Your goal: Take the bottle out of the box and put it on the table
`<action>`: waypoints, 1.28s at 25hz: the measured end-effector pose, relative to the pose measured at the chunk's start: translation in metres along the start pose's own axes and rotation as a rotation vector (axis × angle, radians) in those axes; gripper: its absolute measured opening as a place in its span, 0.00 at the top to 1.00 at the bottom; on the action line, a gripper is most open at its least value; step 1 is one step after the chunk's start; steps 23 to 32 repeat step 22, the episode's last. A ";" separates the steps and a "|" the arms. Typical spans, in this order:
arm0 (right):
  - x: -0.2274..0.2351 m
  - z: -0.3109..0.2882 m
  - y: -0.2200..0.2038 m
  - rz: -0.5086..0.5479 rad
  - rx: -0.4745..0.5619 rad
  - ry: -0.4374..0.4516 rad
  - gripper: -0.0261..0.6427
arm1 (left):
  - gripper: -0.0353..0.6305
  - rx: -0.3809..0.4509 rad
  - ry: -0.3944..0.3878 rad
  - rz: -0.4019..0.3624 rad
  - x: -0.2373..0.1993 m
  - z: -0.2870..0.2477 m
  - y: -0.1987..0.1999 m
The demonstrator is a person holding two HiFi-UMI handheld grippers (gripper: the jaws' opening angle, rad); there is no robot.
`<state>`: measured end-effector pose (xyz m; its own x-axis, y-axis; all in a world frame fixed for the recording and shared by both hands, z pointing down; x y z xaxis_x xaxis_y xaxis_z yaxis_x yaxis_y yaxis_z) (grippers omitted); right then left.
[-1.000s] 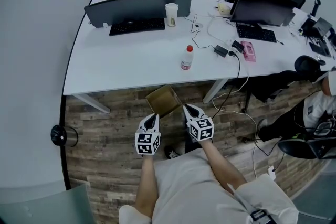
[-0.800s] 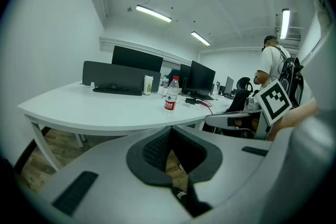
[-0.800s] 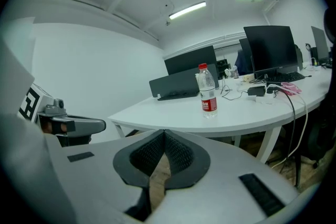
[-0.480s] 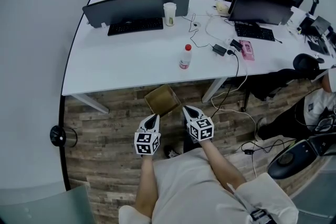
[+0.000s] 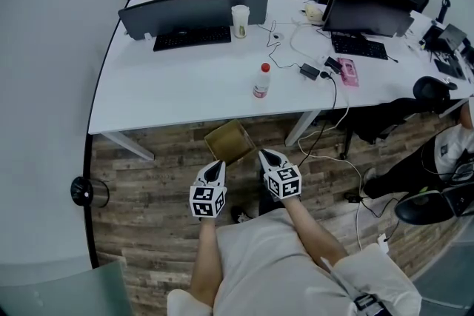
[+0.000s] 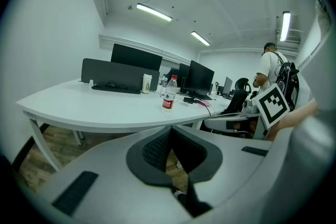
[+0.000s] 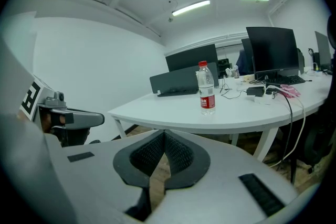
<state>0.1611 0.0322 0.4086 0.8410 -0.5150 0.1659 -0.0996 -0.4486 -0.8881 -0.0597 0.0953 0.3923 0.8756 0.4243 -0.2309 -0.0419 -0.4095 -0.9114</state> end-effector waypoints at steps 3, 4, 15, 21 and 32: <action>0.000 0.001 -0.001 0.002 -0.001 0.002 0.90 | 0.93 0.002 0.004 0.001 0.000 0.001 0.000; 0.000 0.001 -0.001 0.001 0.000 0.001 0.90 | 0.93 0.003 0.004 0.001 0.000 0.001 0.000; 0.011 0.007 -0.008 -0.010 -0.007 -0.038 0.90 | 0.93 -0.011 -0.015 0.007 0.004 -0.007 -0.004; 0.013 0.008 -0.007 -0.011 -0.008 -0.047 0.90 | 0.93 -0.008 -0.018 0.014 0.002 -0.008 -0.004; 0.012 0.007 -0.007 -0.010 -0.008 -0.048 0.90 | 0.93 -0.008 -0.019 0.014 0.001 -0.009 -0.003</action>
Point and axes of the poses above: the fingertips, and each gripper's own axes: z backward along the fingers, x to its right, y out of its top, the point moved 9 cm from there along z, backward along the fingers, and after that the axes turned 5 degrees about -y, right-handed, at the moved point
